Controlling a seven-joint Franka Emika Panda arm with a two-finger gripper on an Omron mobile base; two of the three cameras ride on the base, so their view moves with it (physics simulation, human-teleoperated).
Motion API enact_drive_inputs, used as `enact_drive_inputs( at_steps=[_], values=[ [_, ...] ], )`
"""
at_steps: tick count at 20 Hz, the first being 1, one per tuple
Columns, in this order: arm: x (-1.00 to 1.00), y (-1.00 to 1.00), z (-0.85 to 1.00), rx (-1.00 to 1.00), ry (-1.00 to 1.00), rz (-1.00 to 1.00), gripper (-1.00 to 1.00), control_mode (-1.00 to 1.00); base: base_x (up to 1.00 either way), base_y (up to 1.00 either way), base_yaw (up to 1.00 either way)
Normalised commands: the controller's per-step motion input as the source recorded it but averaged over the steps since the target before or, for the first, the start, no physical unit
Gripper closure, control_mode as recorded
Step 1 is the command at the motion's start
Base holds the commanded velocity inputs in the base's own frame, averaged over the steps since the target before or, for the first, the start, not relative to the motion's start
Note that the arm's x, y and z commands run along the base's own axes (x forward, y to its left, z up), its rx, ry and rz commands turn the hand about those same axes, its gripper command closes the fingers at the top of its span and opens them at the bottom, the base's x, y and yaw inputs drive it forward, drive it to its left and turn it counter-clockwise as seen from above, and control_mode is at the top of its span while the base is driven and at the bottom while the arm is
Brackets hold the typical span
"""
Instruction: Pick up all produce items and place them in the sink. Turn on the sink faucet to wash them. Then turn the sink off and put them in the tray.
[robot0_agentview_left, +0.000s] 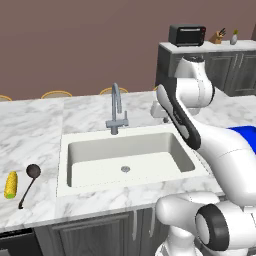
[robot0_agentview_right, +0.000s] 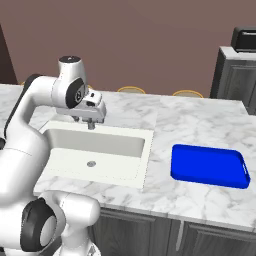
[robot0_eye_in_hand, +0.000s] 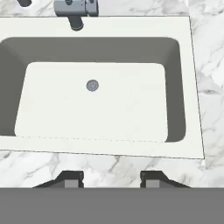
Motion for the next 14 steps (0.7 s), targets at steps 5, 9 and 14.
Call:
enact_drive_inputs(
  at_steps=[5, 9, 14],
  values=[
    [-0.22, 0.12, 0.0, -0.01, -0.06, 0.01, -1.0, -1.0, 0.0, 0.0, 0.0],
    [-0.37, 0.49, -0.01, -0.04, -0.02, 0.03, -1.0, -1.0, 0.0, 0.0, 0.0],
    [-0.53, 0.56, -0.06, -0.01, 0.0, 0.02, -1.0, -1.0, 0.0, 0.0, 0.0]
  ],
)
